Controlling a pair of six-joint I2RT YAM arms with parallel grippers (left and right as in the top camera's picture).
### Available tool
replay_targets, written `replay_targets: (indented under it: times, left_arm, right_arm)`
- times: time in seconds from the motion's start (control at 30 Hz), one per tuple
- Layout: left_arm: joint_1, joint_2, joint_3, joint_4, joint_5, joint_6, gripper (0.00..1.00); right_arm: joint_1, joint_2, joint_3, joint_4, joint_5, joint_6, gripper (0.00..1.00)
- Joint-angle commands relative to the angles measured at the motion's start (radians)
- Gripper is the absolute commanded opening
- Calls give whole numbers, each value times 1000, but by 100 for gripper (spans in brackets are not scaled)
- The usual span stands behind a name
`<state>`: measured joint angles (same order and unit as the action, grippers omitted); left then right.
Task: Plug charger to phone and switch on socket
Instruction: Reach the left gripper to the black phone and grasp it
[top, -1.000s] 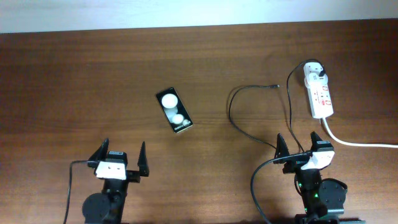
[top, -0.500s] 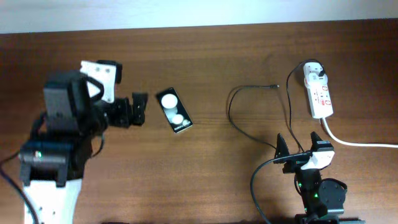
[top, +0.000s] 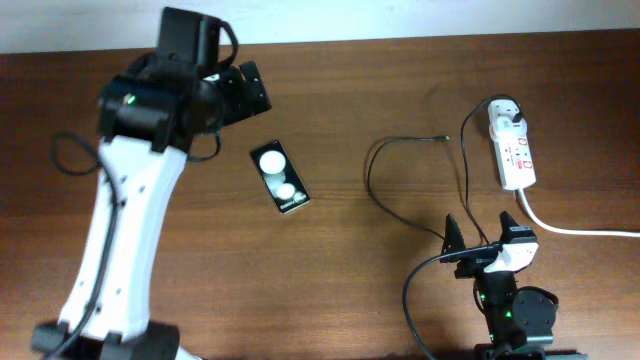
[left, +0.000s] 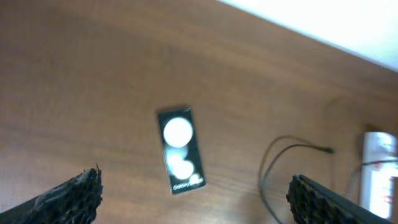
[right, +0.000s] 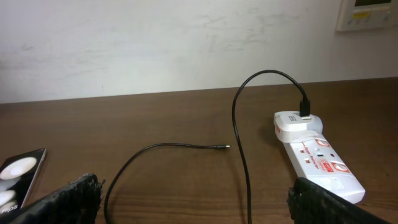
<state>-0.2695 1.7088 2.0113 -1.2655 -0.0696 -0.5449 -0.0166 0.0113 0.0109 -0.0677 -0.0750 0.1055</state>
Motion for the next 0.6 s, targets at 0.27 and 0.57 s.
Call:
replay_targets:
  times: [0.27,0.57]
  left_arm:
    - [-64,495,15,-60,74,-62,99]
    - [-63,566,-121,66,100,-121,99]
  right_arm:
    - [10,-6,-5,-5,2,3,99]
    - [10,-6,-5,-5,2,3,99]
